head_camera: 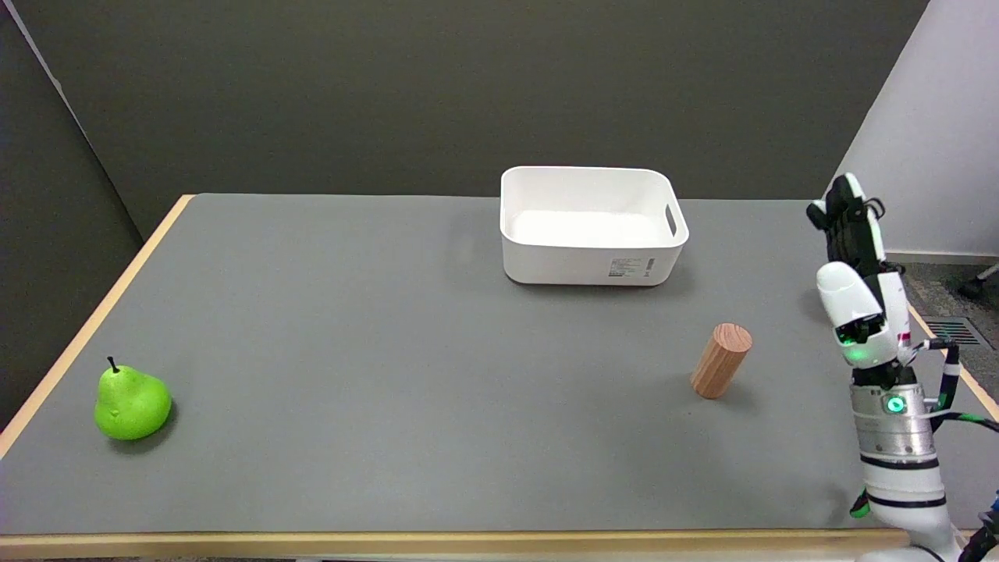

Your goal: Pick up the wooden cylinder.

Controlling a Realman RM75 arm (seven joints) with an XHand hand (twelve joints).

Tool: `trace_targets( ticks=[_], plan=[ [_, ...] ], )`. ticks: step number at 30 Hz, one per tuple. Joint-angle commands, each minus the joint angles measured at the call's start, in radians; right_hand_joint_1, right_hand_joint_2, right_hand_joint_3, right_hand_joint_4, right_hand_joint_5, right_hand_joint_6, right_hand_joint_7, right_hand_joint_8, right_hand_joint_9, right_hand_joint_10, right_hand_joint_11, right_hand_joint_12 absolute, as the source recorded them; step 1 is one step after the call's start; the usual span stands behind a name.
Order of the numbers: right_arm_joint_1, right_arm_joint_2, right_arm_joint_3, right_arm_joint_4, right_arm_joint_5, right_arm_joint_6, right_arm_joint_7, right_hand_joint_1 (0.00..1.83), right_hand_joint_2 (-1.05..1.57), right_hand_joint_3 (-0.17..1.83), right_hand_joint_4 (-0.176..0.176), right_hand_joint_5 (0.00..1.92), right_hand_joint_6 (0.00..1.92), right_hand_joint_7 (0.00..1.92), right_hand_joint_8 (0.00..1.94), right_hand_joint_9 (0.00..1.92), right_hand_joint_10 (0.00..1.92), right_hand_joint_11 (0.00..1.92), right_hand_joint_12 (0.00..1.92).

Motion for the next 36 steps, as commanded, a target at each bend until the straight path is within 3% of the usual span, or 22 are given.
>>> trace_targets(
  ticks=[1,12,15,19,20,21,23,36],
  plan=[
    [-0.010,-0.038,-0.105,-0.125,0.045,-0.021,-0.010,0.19,0.63,0.89,-0.058,0.00,0.12,0.00,0.02,0.00,0.00,0.00,0.49],
    [0.020,-0.048,-0.142,-0.204,0.015,-0.018,-0.058,0.20,0.62,0.89,-0.080,0.02,0.12,0.00,0.04,0.00,0.00,0.00,0.45],
    [0.048,-0.045,-0.159,-0.236,0.000,-0.027,-0.051,0.21,0.63,0.82,-0.124,0.02,0.26,0.00,0.10,0.00,0.07,0.00,0.46],
    [0.069,-0.041,-0.184,-0.273,-0.003,-0.053,-0.047,0.21,0.61,0.86,-0.172,0.03,0.27,0.00,0.12,0.00,0.10,0.00,0.51],
    [0.071,-0.041,-0.186,-0.278,-0.003,-0.056,-0.047,0.35,0.54,0.89,-0.176,0.04,0.24,0.01,0.06,0.01,0.07,0.00,0.48],
    [0.072,-0.042,-0.188,-0.286,-0.003,-0.063,-0.047,0.46,0.48,0.91,-0.176,0.05,0.22,0.03,0.01,0.02,0.05,0.00,0.45],
    [0.079,-0.046,-0.188,-0.297,-0.005,-0.069,-0.047,0.21,0.62,0.83,-0.176,0.01,0.28,0.00,0.11,0.00,0.13,0.00,0.47],
    [0.124,-0.070,-0.192,-0.355,-0.070,-0.129,-0.045,0.21,0.64,0.80,-0.176,0.01,0.28,0.00,0.08,0.00,0.10,0.00,0.45]
  ],
)
